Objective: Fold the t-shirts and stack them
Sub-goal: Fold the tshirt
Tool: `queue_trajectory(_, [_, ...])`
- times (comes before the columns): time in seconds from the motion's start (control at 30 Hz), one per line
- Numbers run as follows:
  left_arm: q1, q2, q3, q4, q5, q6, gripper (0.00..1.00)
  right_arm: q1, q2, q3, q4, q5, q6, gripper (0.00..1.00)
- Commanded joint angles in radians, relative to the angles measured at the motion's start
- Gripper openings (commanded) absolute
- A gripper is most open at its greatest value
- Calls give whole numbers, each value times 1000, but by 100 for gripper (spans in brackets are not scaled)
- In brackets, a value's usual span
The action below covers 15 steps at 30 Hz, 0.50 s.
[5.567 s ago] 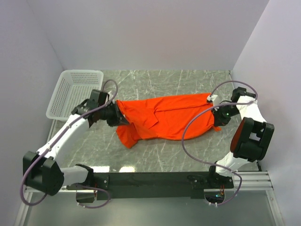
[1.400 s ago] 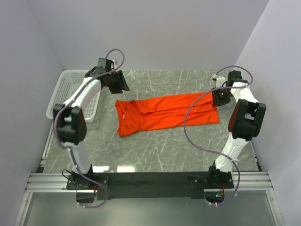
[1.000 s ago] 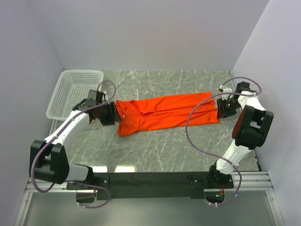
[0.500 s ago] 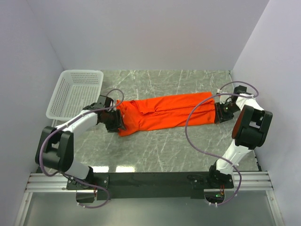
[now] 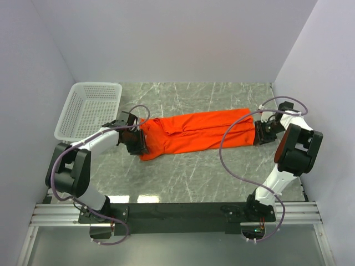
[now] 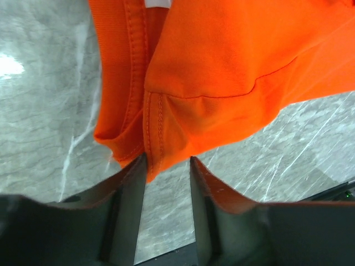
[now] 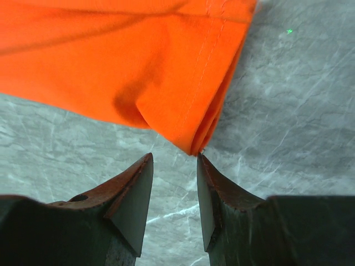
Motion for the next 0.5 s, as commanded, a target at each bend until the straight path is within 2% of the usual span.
queue_trajectory(0.0, [-10, 9, 7, 35, 41, 16, 39, -15, 11, 71, -17, -50, 32, 44])
queue_trajectory(0.17, [-10, 0, -2, 44, 53, 15, 17, -13, 55, 119, -26, -73, 73, 44])
queue_trajectory(0.27, [-10, 0, 0, 44, 51, 16, 10, -13, 78, 139, -21, -59, 91, 44])
queue_trajectory(0.47, [-10, -2, 12, 40, 51, 19, 4, -13, 112, 137, -21, -38, 102, 41])
